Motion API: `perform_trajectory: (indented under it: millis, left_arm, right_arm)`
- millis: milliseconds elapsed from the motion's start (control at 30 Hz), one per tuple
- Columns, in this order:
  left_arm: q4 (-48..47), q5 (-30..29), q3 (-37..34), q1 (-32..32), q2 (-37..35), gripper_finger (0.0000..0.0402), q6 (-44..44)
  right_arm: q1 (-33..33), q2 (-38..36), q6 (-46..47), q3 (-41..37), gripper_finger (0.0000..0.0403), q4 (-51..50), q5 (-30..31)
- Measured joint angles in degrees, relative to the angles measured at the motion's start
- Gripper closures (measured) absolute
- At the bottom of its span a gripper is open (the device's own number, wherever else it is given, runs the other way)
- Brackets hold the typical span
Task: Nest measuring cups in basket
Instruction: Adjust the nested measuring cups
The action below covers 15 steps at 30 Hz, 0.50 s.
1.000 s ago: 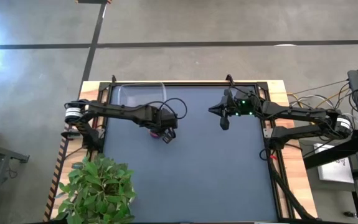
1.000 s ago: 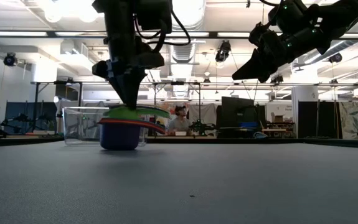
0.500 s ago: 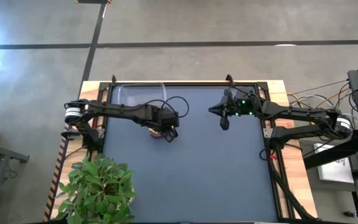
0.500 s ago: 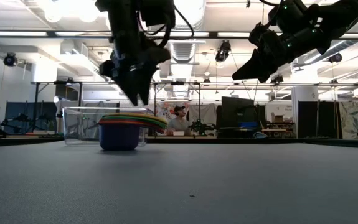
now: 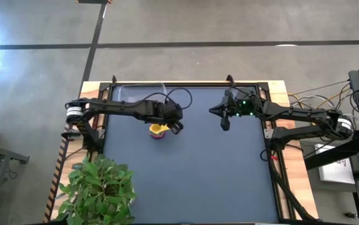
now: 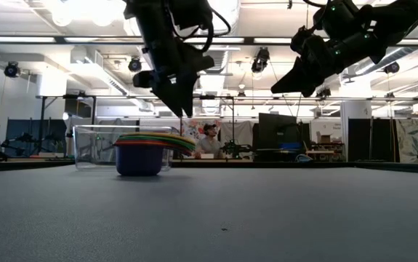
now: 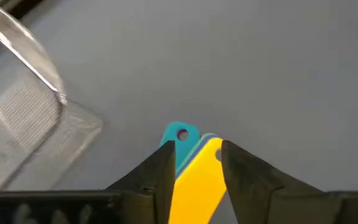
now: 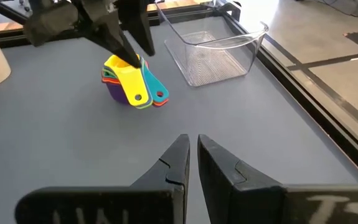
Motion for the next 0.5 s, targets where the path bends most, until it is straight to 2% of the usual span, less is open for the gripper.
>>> perform_trajectory:
  millis: [333,500]
  left_arm:
    - [0.87,0.61,-0.18,2.32,3.38,0.0387,0.98]
    - [0.84,0.61,-0.16,3.79,5.79,0.0396,1.11]
  right_arm:
    - [0.00,0.00,0.95,0.00,0.0381,-0.02,-0.08]
    - [0.00,-0.01,1.06,0.00,0.0381,-0.04,-0.08]
